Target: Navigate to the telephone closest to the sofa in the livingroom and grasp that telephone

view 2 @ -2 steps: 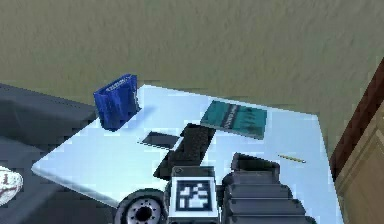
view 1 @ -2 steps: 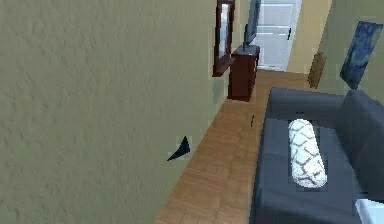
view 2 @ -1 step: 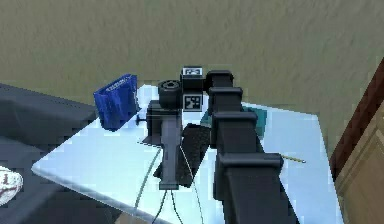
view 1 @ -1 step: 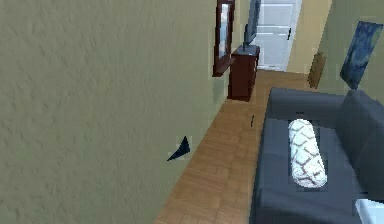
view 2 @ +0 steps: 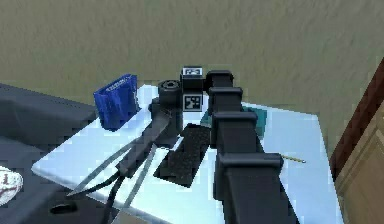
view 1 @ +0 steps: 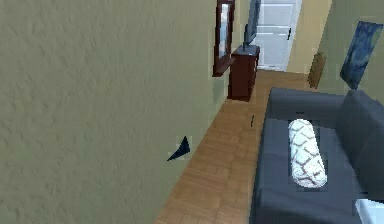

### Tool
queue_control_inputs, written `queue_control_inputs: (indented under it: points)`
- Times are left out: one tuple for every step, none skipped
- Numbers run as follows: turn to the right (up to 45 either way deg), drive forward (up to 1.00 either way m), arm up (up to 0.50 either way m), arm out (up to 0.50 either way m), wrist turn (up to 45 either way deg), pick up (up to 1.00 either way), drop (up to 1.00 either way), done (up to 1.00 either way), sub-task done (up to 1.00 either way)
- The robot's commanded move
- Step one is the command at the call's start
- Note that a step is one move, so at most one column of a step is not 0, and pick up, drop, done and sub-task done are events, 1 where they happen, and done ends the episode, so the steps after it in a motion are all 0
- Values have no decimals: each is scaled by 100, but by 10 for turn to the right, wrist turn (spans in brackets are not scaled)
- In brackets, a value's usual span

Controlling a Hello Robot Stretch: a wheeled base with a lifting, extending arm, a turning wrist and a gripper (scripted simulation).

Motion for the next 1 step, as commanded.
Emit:
queue_control_inputs:
  points:
    - [0,0,0,0,450,0,0,0,0]
